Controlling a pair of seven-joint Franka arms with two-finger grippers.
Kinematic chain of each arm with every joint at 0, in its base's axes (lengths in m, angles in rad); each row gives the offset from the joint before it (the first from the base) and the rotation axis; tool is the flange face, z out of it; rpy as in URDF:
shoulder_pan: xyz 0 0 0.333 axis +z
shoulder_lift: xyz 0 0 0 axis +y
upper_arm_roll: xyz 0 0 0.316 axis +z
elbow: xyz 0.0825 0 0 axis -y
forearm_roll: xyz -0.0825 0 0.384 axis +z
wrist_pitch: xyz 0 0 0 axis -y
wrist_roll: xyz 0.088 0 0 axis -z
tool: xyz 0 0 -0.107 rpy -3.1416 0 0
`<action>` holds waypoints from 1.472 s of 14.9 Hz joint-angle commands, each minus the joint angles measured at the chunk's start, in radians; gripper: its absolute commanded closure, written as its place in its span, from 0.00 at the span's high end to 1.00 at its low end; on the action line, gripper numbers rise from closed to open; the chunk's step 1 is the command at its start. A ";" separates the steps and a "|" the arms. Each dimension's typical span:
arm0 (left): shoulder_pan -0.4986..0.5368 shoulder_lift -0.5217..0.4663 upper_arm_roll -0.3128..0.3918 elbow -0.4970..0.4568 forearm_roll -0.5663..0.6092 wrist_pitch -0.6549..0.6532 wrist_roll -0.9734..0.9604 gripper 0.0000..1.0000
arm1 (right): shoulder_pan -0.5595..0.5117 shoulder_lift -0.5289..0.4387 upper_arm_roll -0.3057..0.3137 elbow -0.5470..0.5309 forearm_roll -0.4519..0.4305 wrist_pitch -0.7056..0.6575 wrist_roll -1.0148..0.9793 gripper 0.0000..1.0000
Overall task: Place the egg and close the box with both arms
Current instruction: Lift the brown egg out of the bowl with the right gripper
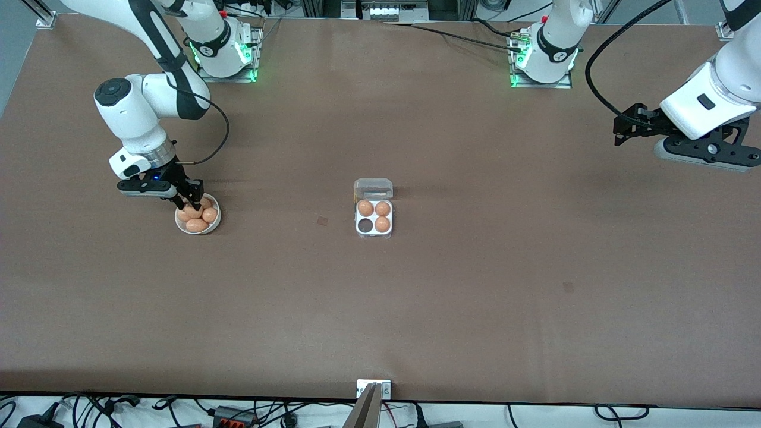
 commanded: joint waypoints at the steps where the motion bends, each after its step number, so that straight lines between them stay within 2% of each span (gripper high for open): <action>1: 0.002 -0.001 -0.002 0.020 0.007 -0.014 0.012 1.00 | -0.001 0.001 0.000 0.007 -0.001 0.011 -0.016 0.19; 5: 0.002 -0.001 -0.002 0.020 0.007 -0.014 0.014 1.00 | 0.000 -0.005 0.000 0.047 -0.002 -0.003 -0.024 0.04; 7: 0.002 -0.001 -0.002 0.021 0.007 -0.014 0.014 1.00 | 0.005 -0.007 0.000 0.085 -0.004 -0.062 -0.024 0.00; 11: 0.002 -0.001 -0.002 0.020 0.007 -0.013 0.014 1.00 | 0.042 -0.007 0.002 0.197 -0.002 -0.234 -0.016 0.00; 14: 0.002 -0.001 -0.002 0.020 0.007 -0.014 0.014 1.00 | 0.074 -0.004 0.000 0.376 0.002 -0.506 0.002 0.00; 16: 0.002 -0.001 -0.002 0.020 0.007 -0.013 0.012 1.00 | 0.103 0.007 0.002 0.520 0.002 -0.701 0.090 0.00; 17: 0.002 -0.001 -0.002 0.020 0.007 -0.014 0.014 1.00 | 0.135 0.015 0.000 0.562 -0.002 -0.754 0.144 0.00; 22: 0.002 -0.001 -0.002 0.020 0.007 -0.013 0.014 1.00 | 0.261 0.071 0.000 0.683 -0.006 -0.829 0.301 0.00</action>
